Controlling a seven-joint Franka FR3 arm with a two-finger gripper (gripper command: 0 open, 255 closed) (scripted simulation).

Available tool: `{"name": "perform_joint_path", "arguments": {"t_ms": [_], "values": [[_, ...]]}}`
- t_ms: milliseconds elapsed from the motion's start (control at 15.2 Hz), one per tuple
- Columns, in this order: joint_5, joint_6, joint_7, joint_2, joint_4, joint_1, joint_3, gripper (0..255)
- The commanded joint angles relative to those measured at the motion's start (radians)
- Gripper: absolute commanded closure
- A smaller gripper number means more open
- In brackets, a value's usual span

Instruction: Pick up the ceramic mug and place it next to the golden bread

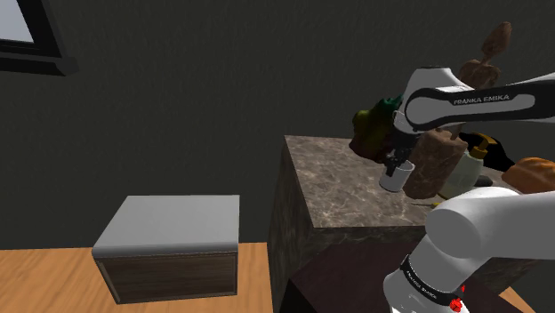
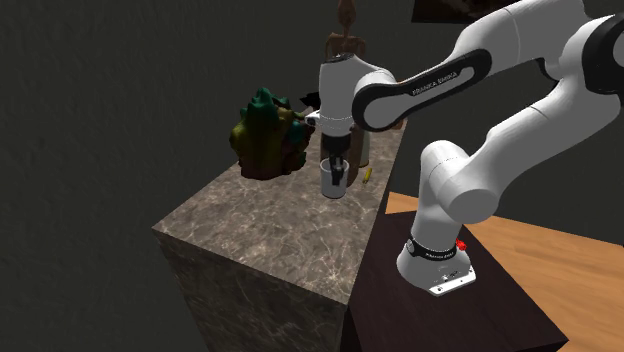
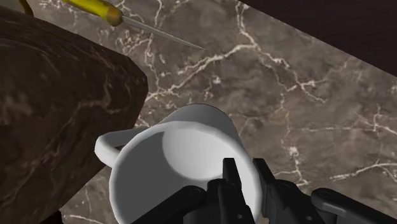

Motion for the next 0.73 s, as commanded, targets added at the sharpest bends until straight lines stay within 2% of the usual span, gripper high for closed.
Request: {"name": "perform_joint_path", "arguments": {"t_ms": [0, 660], "values": [[0.01, -0.035, -0.002, -0.012, 0.023, 0.004, 0.009, 255], [0.047, -0.183, -0.017, -0.046, 0.138, 0.018, 0.043, 255]]}}
